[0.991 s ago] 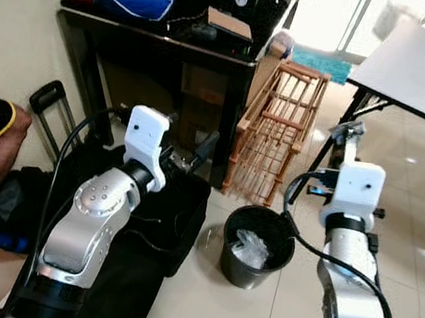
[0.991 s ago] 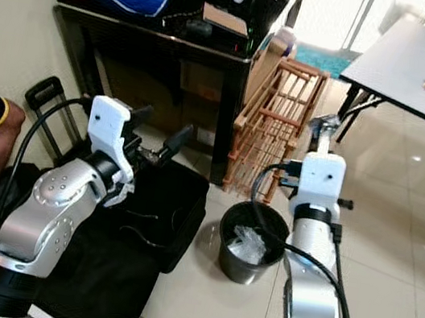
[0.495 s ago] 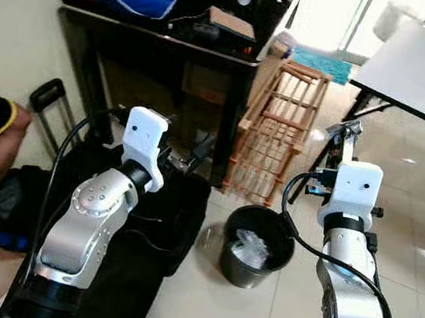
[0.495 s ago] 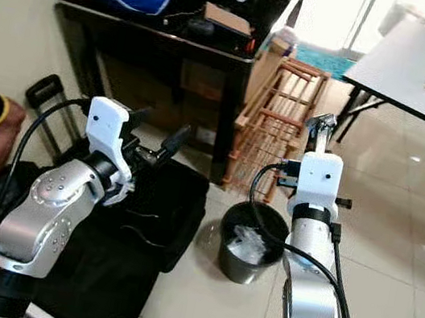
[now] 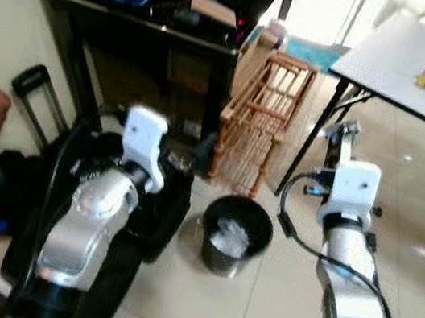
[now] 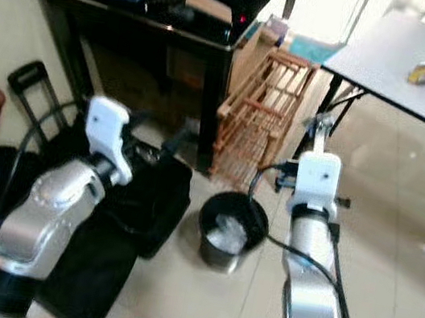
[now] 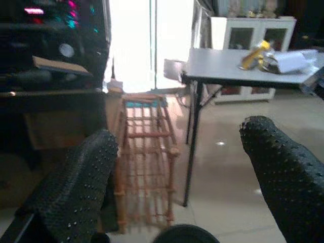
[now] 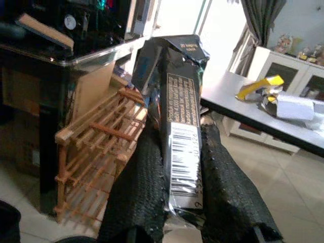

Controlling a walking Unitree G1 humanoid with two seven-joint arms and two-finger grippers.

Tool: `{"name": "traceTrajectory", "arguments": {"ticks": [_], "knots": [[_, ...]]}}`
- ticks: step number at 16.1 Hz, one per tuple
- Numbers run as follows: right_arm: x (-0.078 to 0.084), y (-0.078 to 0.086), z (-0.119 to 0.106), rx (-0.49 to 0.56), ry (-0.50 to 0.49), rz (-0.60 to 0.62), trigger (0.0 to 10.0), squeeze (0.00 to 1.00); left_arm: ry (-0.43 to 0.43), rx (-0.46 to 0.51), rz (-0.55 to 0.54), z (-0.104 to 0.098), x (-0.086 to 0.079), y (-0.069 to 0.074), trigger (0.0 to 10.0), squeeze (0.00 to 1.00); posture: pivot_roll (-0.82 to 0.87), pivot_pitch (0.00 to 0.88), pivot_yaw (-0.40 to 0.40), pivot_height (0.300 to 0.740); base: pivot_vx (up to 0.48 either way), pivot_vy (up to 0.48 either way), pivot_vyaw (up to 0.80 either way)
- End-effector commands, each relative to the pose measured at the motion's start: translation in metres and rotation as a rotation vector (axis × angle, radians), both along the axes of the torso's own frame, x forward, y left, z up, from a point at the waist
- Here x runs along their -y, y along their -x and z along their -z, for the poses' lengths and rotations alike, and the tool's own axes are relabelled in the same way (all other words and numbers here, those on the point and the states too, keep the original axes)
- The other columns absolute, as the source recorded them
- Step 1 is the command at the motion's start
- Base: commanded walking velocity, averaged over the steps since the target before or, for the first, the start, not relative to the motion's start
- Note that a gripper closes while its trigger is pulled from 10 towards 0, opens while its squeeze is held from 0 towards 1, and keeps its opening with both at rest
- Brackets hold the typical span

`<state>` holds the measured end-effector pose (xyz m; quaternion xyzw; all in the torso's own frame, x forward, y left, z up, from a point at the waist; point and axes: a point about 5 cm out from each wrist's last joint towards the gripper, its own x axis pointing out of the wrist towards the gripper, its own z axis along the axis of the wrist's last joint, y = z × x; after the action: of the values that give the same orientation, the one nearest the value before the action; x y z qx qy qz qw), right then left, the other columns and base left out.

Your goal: Picking trash to rubbish bin

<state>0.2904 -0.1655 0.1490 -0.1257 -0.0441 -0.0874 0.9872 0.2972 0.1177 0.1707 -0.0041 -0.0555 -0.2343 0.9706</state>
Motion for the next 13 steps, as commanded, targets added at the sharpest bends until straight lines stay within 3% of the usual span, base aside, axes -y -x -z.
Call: {"name": "traceTrajectory", "arguments": {"ticks": [1, 10, 13], "knots": [[0.0022, 0.001, -0.0022, 0.003, 0.008, 0.011, 10.0, 0.0, -0.008, 0.005, 0.002, -0.0017, 0.0011, 0.0003, 10.0, 0.0, 0.02, 0.087, 0.004, 0.74, 0.0, 0.0, 0.0], [-0.0014, 0.001, 0.0004, -0.004, -0.005, 0.012, 10.0, 0.0, -0.028, 0.019, 0.026, -0.0033, 0.001, -0.0004, 10.0, 0.0, 0.02, 0.083, 0.017, 0.74, 0.0, 0.0, 0.0], [-0.0015, 0.0009, 0.0008, -0.004, -0.006, 0.015, 10.0, 0.0, -0.033, 0.026, 0.023, -0.0039, 0.0003, -0.0001, 10.0, 0.0, 0.02, 0.084, 0.018, 0.74, 0.44, 0.0, 0.0]]}}
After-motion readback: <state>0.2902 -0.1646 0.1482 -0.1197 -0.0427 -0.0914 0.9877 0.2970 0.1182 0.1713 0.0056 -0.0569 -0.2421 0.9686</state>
